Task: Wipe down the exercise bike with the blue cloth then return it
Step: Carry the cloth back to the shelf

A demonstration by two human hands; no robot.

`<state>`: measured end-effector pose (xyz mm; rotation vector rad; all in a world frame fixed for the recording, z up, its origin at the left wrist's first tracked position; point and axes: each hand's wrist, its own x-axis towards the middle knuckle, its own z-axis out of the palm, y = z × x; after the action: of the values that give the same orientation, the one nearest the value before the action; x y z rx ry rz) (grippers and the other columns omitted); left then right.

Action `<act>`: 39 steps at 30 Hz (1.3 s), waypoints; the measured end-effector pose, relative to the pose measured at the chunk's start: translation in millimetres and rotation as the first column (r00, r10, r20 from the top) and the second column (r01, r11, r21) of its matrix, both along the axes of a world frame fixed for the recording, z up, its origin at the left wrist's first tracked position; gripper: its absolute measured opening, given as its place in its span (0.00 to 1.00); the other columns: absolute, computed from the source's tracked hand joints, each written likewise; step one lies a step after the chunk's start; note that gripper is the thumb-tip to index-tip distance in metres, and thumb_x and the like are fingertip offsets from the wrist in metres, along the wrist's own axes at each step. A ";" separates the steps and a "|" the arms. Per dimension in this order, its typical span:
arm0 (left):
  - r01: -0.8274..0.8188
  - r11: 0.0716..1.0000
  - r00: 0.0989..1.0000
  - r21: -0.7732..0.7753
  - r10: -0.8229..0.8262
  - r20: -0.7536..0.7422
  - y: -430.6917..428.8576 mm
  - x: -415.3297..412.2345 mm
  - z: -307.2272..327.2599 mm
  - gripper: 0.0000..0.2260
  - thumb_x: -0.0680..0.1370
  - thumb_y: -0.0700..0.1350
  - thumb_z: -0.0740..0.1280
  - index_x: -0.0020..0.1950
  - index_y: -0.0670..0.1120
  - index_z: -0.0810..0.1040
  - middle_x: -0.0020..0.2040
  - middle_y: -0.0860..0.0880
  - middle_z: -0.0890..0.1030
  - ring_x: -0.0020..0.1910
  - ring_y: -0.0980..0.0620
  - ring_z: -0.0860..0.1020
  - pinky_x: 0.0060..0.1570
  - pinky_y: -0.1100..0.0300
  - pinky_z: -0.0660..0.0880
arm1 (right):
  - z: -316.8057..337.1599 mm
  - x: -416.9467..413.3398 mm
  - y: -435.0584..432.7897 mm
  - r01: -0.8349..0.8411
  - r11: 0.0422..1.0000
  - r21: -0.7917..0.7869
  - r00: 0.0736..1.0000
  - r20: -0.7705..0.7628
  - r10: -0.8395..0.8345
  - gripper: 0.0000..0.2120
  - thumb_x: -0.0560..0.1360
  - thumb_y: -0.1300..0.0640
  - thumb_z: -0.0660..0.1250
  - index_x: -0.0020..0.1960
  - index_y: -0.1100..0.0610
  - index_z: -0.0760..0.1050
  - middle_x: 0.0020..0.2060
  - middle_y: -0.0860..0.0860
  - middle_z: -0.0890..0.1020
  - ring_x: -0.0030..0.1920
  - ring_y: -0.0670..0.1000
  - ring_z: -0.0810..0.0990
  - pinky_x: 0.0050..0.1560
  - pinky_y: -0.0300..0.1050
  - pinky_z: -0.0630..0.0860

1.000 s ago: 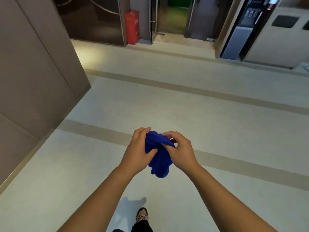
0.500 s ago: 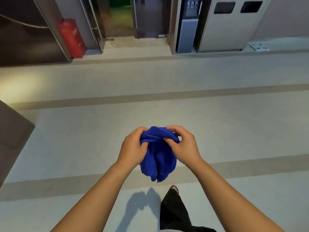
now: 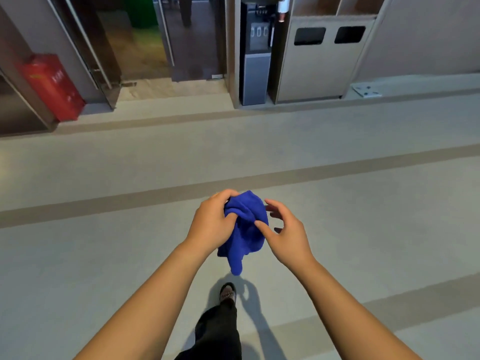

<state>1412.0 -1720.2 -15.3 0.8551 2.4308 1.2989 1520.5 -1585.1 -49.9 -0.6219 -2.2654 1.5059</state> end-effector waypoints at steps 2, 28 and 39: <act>0.023 1.000 1.000 0.006 -0.023 -0.016 42.4 -38.2 -2.1 0.16 0.72 0.37 0.60 0.48 0.58 0.75 0.47 0.58 0.80 0.45 0.57 0.78 0.39 0.63 0.72 | -2.3 -34.0 35.2 0.004 1.000 -0.001 1.000 -0.022 -0.004 0.20 0.73 0.53 0.70 0.62 0.44 0.70 0.55 0.40 0.78 0.56 0.39 0.74 0.50 0.41 0.75; 0.316 0.948 0.944 0.045 -0.309 -0.112 634.9 -475.1 15.5 0.22 0.69 0.33 0.60 0.45 0.63 0.75 0.45 0.61 0.79 0.47 0.67 0.74 0.44 0.78 0.67 | 21.6 -462.5 591.5 0.156 0.987 -0.028 0.975 -0.157 -0.158 0.20 0.70 0.64 0.67 0.50 0.39 0.75 0.46 0.35 0.80 0.47 0.39 0.78 0.44 0.27 0.71; 0.225 0.974 0.952 0.035 -0.212 -0.221 846.9 -651.5 34.5 0.21 0.69 0.31 0.62 0.51 0.56 0.77 0.50 0.59 0.79 0.51 0.63 0.74 0.50 0.72 0.69 | 27.0 -650.0 828.4 0.103 0.991 0.088 0.995 0.007 -0.104 0.10 0.71 0.57 0.70 0.43 0.42 0.73 0.40 0.41 0.79 0.41 0.41 0.77 0.40 0.30 0.71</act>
<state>760.5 -873.3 19.2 1.3040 2.3767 1.2592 870.5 -756.7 -22.8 -0.7124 -2.2571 1.3499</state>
